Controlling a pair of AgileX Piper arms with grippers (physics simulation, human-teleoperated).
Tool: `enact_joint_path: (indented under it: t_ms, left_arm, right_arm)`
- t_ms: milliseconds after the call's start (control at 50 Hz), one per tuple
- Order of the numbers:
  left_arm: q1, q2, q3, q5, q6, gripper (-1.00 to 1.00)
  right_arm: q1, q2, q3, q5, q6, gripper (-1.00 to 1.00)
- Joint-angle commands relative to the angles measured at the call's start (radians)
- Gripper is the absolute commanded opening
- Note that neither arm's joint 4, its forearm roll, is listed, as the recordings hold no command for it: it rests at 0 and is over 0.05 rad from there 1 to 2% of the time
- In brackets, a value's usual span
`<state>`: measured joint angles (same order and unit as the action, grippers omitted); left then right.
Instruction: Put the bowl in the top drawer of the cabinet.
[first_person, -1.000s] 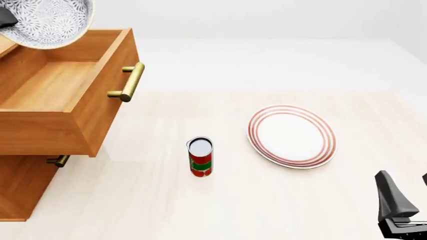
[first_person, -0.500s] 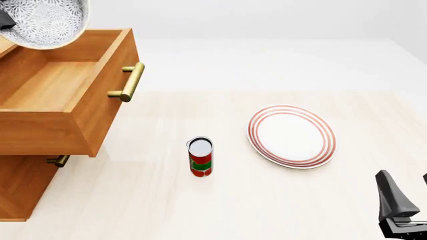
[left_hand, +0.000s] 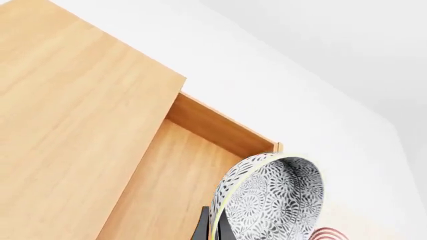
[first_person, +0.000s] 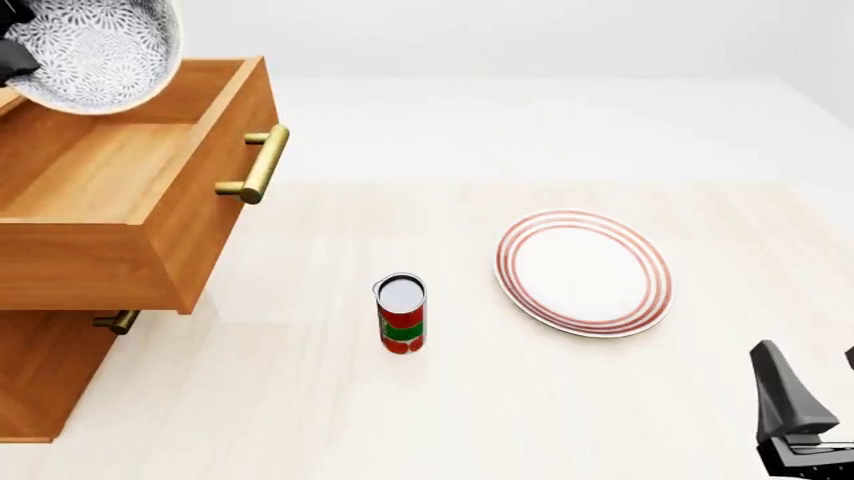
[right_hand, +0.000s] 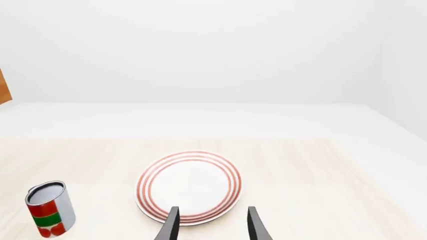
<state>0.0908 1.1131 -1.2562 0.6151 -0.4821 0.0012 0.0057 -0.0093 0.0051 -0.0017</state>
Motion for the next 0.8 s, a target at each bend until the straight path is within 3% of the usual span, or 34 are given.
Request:
enact_joint_path:
  t_ms: [20,800]
  left_arm:
    - [0.011,0.01,0.005,-0.005,0.01,-1.0]
    - [0.025,0.0,0.064,-0.007,0.015,-1.0]
  right_arm:
    - [0.0,0.001,0.003,-0.003,0.0,1.0]
    - [0.0,0.001,0.0,-0.001,0.001,1.0]
